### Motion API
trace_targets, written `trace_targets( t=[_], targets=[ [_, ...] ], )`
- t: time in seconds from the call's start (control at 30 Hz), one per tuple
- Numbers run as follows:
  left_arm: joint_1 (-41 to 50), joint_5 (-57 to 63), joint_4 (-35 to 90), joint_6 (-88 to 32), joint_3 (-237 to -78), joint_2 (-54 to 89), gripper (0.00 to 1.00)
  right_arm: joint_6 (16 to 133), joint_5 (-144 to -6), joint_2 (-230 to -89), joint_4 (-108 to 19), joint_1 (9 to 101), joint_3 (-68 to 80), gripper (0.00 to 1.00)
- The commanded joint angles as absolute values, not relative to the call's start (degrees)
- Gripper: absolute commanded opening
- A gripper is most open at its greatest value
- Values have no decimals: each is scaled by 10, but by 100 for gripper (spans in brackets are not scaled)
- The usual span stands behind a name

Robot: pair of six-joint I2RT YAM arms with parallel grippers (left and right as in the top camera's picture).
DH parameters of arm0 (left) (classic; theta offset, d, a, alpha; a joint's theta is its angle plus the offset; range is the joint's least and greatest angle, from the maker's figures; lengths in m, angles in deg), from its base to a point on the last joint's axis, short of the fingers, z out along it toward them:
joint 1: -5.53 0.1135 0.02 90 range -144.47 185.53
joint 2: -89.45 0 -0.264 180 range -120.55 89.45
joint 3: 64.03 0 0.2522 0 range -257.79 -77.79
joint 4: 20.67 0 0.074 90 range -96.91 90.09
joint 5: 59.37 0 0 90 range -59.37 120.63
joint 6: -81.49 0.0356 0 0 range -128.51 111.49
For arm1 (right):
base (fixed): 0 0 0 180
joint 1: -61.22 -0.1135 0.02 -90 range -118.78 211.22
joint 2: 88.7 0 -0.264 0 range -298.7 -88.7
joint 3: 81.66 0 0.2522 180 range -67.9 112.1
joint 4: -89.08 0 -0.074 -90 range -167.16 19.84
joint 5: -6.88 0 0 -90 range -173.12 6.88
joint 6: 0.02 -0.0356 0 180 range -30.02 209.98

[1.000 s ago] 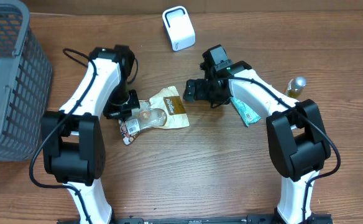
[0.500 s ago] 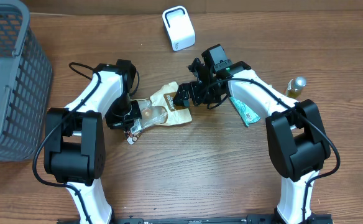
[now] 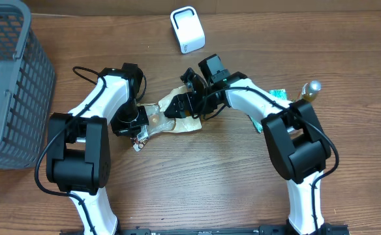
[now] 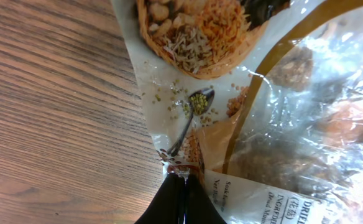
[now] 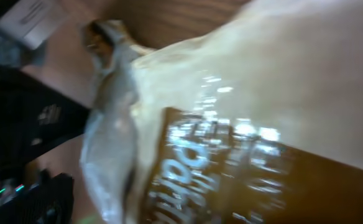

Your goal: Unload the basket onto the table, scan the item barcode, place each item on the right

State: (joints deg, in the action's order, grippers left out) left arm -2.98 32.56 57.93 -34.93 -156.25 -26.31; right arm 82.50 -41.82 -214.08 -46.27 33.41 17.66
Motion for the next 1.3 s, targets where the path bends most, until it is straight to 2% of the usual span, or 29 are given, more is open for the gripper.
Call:
trace_targets(
  t=[0.0, 0.2, 0.47, 0.67, 0.83, 0.93, 1.17, 1.27],
  targets=[
    [-28, 321, 577, -338, -1558, -256, 6, 819, -344, -2175, -468, 329, 175, 99],
    [-28, 321, 575, -338, -1558, -256, 6, 807, -298, -2176, -488, 329, 175, 79],
    [-28, 321, 575, -338, -1558, -256, 6, 762, -297, -2177, -532, 320, 175, 75],
    [-27, 321, 575, -338, -1558, -256, 6, 762, -297, -2177, -535, 313, 175, 64],
    [-27, 321, 575, -338, -1558, -256, 6, 762, -305, -2177, -535, 313, 175, 61],
    [-27, 321, 575, -338, -1558, -256, 6, 762, -305, -2177, -535, 313, 175, 56],
    [-27, 321, 575, -338, -1558, -256, 5, 762, -301, -2177, -518, 317, 175, 56],
    [-27, 321, 577, -338, -1558, -256, 5, 763, -278, -2177, -518, 318, 176, 48]
  ],
)
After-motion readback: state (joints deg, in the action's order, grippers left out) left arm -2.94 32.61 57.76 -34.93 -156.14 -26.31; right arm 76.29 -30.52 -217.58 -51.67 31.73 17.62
